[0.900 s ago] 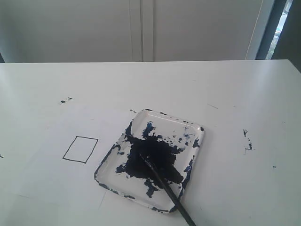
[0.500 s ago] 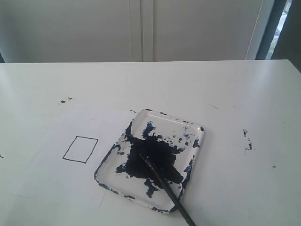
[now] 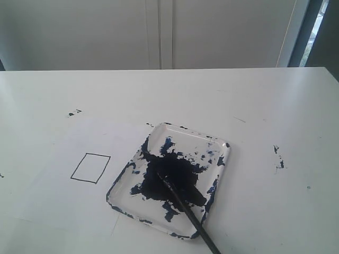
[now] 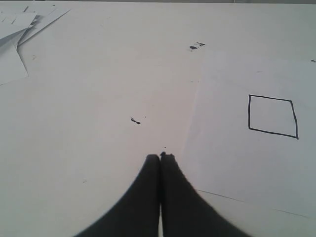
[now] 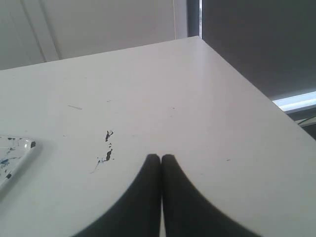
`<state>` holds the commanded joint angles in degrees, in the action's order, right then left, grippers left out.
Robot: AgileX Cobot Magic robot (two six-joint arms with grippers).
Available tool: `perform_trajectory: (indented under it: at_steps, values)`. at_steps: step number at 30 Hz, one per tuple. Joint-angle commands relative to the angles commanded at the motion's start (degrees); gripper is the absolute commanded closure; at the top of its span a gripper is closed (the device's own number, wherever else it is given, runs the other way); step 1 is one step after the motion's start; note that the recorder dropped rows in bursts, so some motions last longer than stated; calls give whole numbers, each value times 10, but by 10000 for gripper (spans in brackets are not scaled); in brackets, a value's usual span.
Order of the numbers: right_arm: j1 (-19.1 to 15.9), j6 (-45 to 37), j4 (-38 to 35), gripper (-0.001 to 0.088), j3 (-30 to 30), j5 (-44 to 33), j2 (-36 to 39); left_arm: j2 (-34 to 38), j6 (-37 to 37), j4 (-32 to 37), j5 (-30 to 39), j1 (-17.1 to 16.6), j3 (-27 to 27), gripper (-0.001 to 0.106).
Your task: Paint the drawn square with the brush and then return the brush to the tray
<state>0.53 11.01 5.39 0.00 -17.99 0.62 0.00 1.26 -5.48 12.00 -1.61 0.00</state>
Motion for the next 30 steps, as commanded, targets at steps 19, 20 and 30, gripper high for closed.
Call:
perform_trajectory:
  at_steps: [19,20,30]
  values:
    - [0,-20,7,868,0,158,0,0,-75,34,-36,0,0,1053]
    - [0,-20,7,868,0,161,0,0,-75,34,-38,0,0,1053]
    - [0,97,-34,868,0,263,0,0,-13,-1,-203,0,0,1053]
